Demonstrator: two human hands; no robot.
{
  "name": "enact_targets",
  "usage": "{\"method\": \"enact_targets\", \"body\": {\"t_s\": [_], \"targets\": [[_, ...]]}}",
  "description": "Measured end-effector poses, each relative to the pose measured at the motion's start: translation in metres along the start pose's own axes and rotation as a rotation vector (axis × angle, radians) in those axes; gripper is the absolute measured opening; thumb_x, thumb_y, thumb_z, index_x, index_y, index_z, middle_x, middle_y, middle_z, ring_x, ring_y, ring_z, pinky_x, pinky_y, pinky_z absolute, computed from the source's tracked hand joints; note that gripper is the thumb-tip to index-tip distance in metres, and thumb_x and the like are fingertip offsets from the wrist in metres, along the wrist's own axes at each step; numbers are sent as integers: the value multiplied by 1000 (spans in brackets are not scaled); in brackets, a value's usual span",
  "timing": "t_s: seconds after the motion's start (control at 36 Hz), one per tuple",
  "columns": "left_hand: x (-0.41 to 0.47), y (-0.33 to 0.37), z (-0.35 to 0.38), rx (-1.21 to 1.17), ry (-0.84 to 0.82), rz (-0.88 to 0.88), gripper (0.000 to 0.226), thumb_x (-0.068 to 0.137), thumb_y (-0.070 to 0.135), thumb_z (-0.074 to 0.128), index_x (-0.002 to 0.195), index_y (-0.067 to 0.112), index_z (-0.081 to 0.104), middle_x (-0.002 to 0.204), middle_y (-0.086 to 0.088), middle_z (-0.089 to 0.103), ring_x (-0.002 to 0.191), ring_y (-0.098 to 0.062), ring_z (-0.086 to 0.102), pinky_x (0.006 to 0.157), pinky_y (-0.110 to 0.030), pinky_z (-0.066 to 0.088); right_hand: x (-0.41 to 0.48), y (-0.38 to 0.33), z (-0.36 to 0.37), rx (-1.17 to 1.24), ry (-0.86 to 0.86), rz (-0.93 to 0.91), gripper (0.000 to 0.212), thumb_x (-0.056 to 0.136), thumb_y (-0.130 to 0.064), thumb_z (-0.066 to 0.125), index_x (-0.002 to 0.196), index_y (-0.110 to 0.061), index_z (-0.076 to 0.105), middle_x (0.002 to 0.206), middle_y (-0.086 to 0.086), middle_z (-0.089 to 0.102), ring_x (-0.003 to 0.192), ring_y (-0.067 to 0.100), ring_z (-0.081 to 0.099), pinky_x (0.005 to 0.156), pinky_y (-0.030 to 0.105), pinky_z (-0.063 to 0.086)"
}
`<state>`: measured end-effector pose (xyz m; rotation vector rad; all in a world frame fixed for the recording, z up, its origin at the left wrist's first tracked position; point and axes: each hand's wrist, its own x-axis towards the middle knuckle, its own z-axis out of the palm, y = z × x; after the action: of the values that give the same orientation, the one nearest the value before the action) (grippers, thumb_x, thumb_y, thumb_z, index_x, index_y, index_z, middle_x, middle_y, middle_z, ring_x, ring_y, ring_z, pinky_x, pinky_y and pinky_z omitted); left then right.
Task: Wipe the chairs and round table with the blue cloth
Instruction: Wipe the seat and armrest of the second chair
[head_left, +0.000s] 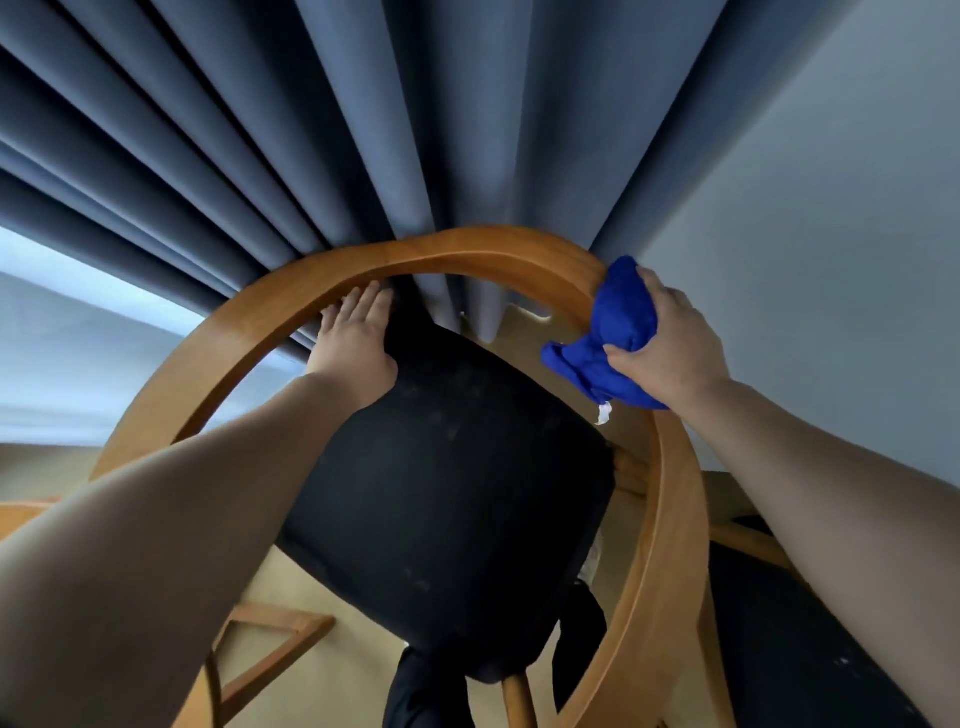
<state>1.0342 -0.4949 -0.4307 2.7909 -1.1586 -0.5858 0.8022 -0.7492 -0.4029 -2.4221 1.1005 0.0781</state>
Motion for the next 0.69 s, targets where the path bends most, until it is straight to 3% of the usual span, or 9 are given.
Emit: {"method": "enact_targets", "body": {"t_s": [0.17,0.31,0.5,0.69], "targets": [[-48,18,18,-32,-36,142,82,81,12,53,152,16,12,160,-4,11,147,-21,7,119,-37,5,-23,15,6,28,3,99,95,74,-37,74,150,-27,19,138,10,46,119,34,50,96,48,45],[-99,41,48,-90,-89,238,74,83,14,52,151,16,21,158,-3,21,145,-20,14,116,-31,4,-43,24,14,37,17,156,90,73,-37,74,146,-25,24,132,11,49,114,34,53,92,50,48],[-188,84,97,-177,-132,393,49,87,24,52,136,17,50,139,0,51,130,-19,44,111,-28,24,-56,32,22,53,51,185,90,72,-37,74,146,-26,24,131,12,50,114,35,53,94,47,47],[-274,130,133,-307,-136,260,45,95,44,35,130,22,54,130,7,57,118,-12,53,102,-27,39,-63,39,24,69,46,128,93,70,-35,74,147,-29,22,131,12,50,113,37,54,93,46,46]]}}
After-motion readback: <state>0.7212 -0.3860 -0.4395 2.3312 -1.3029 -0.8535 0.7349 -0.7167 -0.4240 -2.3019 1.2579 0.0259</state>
